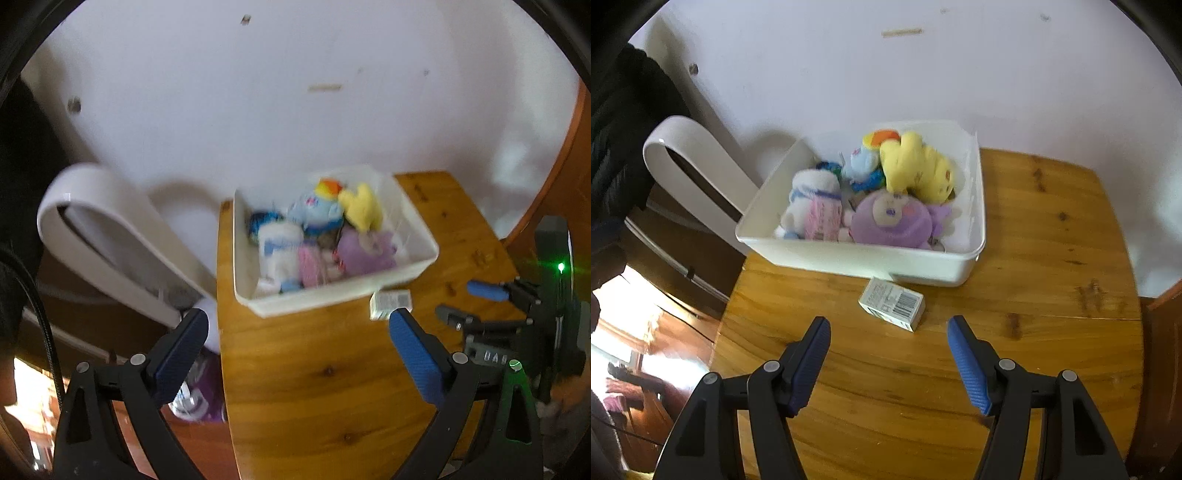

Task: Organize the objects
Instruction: 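Grasp the small white medicine box with the right gripper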

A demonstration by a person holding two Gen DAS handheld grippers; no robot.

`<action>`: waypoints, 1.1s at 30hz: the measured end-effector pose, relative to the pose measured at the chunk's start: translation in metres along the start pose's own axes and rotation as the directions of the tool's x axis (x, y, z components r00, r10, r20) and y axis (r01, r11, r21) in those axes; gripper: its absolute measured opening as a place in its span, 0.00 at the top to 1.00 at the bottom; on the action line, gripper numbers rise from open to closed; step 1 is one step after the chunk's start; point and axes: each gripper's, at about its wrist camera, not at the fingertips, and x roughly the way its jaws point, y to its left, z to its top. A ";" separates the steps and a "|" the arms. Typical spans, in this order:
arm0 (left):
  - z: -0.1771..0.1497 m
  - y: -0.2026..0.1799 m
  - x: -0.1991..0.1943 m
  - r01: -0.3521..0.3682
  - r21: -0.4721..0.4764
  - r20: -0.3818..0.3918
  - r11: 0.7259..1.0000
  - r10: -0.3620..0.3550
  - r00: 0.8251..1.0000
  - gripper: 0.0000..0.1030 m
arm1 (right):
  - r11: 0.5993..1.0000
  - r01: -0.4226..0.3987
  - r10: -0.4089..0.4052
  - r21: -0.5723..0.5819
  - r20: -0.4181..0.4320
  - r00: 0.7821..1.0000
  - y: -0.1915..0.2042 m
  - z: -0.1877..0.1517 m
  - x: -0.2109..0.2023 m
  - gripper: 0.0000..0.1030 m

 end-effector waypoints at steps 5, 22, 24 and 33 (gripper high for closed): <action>-0.022 -0.001 0.018 -0.011 -0.045 -0.073 0.999 0.008 0.997 0.04 | 0.995 -0.012 0.010 -0.103 -0.015 1.000 0.002 -0.006 0.028 0.35; -0.050 -0.004 0.060 -0.070 -0.161 -0.216 0.984 0.034 0.976 0.04 | 0.925 -0.023 -0.005 -0.378 -0.073 0.997 -0.001 -0.018 0.101 0.35; -0.051 -0.007 0.064 -0.074 -0.164 -0.227 0.984 0.035 0.973 0.04 | 0.916 -0.028 -0.003 -0.401 -0.076 0.997 0.000 -0.019 0.105 0.35; -0.051 -0.012 0.073 -0.081 -0.191 -0.247 0.978 0.031 0.968 0.04 | 0.879 -0.064 0.030 -0.473 -0.080 0.996 0.009 -0.012 0.114 0.40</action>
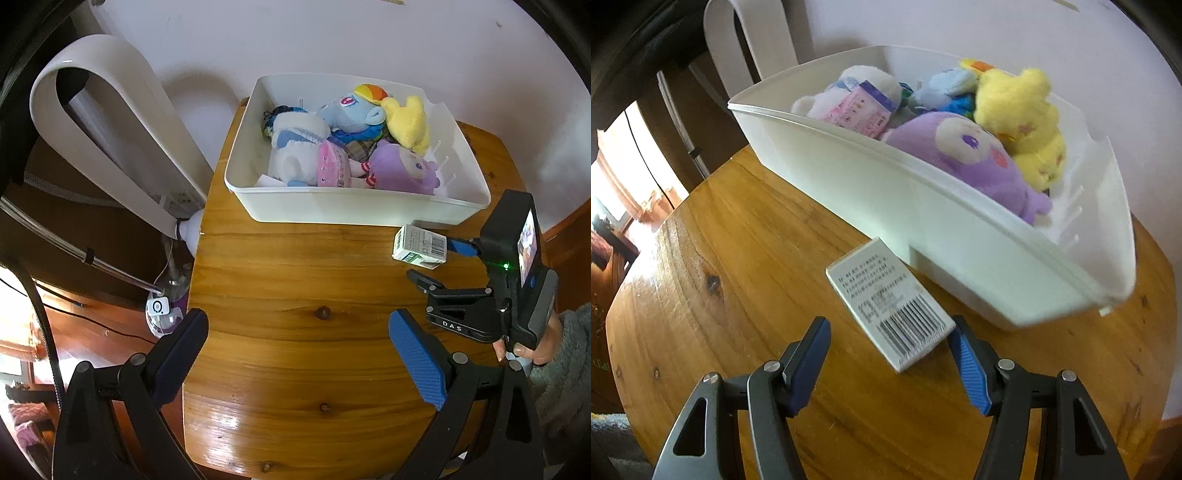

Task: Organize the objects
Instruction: 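Grasp the small white medicine box with the right gripper, then lift the medicine box with the right gripper and carry it over the tray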

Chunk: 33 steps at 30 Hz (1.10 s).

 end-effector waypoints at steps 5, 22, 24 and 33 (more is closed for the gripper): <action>0.001 -0.003 0.001 -0.004 -0.001 -0.004 1.000 0.004 1.000 0.04 | 0.999 -0.029 0.028 -0.030 -0.019 0.999 0.004 0.003 0.005 0.62; 0.004 -0.003 -0.007 0.001 -0.001 0.013 1.000 -0.001 1.000 0.04 | 0.991 -0.116 0.110 0.071 0.079 0.991 0.016 0.005 -0.072 0.63; 0.005 -0.002 -0.012 0.004 -0.002 0.025 1.000 -0.004 1.000 0.04 | 0.988 -0.125 0.115 0.094 0.106 0.988 0.017 0.006 -0.090 0.63; 0.013 -0.001 -0.041 0.042 0.000 0.090 0.999 -0.041 0.995 0.04 | 0.972 -0.126 0.091 0.201 0.176 0.980 0.030 0.021 -0.147 0.63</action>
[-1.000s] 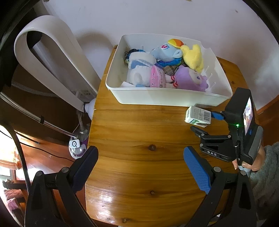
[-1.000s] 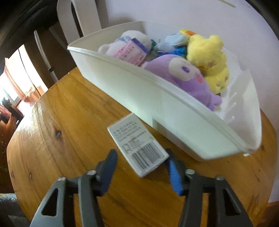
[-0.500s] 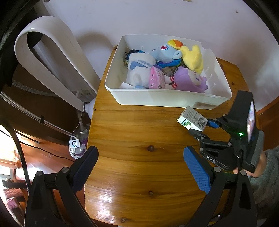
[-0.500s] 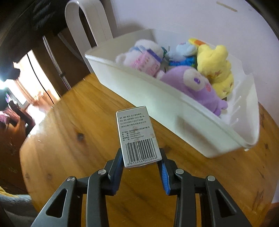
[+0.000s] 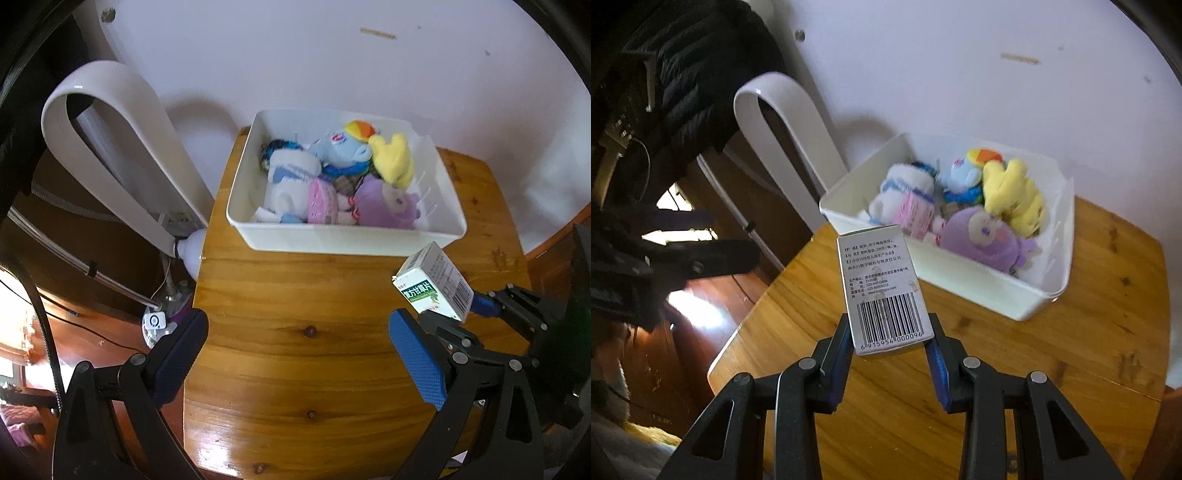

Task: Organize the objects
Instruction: 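Lift the medicine box with the right gripper and carry it over the tray, then open the right gripper to drop the medicine box into the tray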

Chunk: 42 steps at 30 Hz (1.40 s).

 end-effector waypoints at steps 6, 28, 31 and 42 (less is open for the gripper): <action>0.008 -0.003 -0.020 0.026 0.026 0.043 0.999 -0.027 0.999 0.04 | 0.996 0.076 -0.078 0.046 0.033 0.996 0.006 0.021 -0.026 0.63; 0.020 0.003 -0.058 0.040 0.084 0.130 0.996 -0.051 0.990 0.04 | 0.971 0.192 -0.214 0.142 0.156 0.964 0.003 0.141 -0.061 0.63; 0.020 0.004 -0.058 0.035 0.081 0.130 0.996 -0.045 0.990 0.04 | 0.965 0.211 -0.235 0.156 0.149 0.961 -0.003 0.154 -0.051 0.63; 0.015 0.006 -0.060 0.015 0.058 0.122 0.998 -0.022 0.992 0.04 | 0.962 0.218 -0.235 0.166 0.091 0.968 -0.022 0.183 -0.007 0.62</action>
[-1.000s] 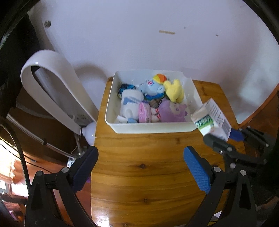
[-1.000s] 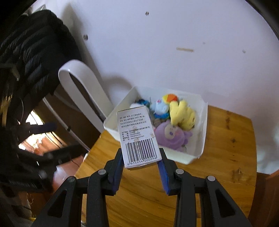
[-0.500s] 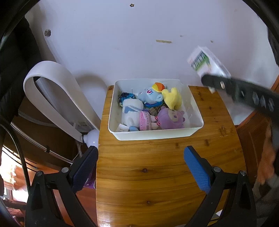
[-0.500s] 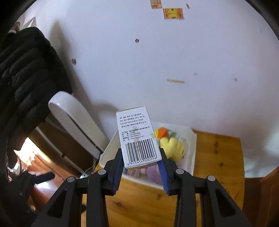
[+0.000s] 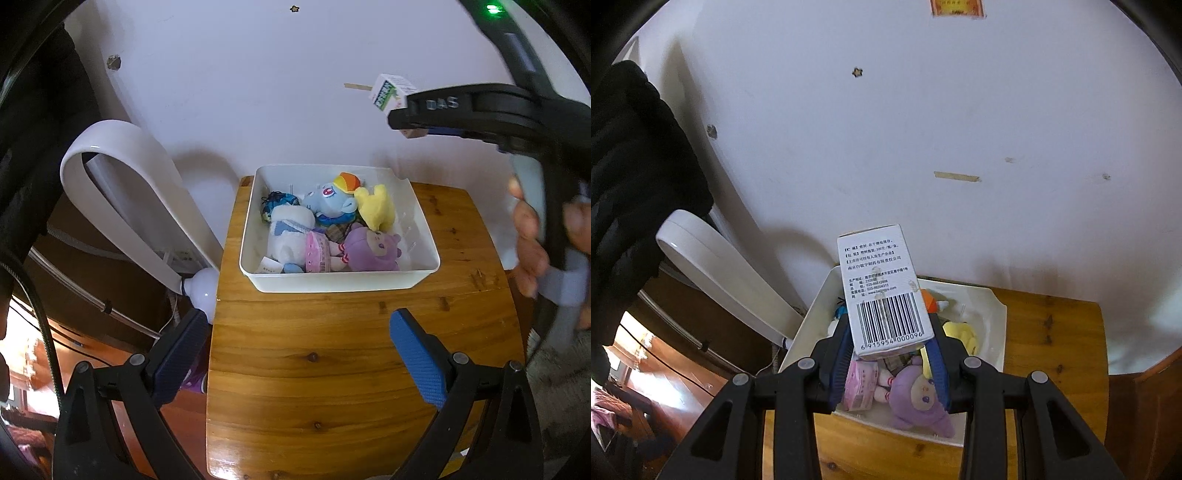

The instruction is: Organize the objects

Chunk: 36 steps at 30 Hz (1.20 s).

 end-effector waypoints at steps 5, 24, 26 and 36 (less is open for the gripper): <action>-0.003 -0.003 -0.003 -0.010 -0.007 -0.002 1.000 0.010 1.000 0.03 | 1.000 -0.016 0.017 0.023 -0.062 0.998 -0.005 0.005 0.027 0.51; -0.009 -0.025 -0.013 -0.020 0.003 0.015 1.000 0.020 1.000 0.03 | 0.998 0.015 -0.012 0.055 -0.052 0.999 -0.028 -0.016 -0.015 0.39; -0.010 -0.028 -0.016 -0.024 0.008 0.019 1.000 0.024 1.000 0.03 | 0.998 0.020 -0.017 0.060 -0.053 0.998 -0.032 -0.022 -0.023 0.39; -0.020 -0.041 -0.035 -0.036 0.030 0.043 0.999 0.034 0.999 0.03 | 0.991 0.060 -0.054 0.116 -0.056 0.997 -0.045 -0.068 -0.079 0.39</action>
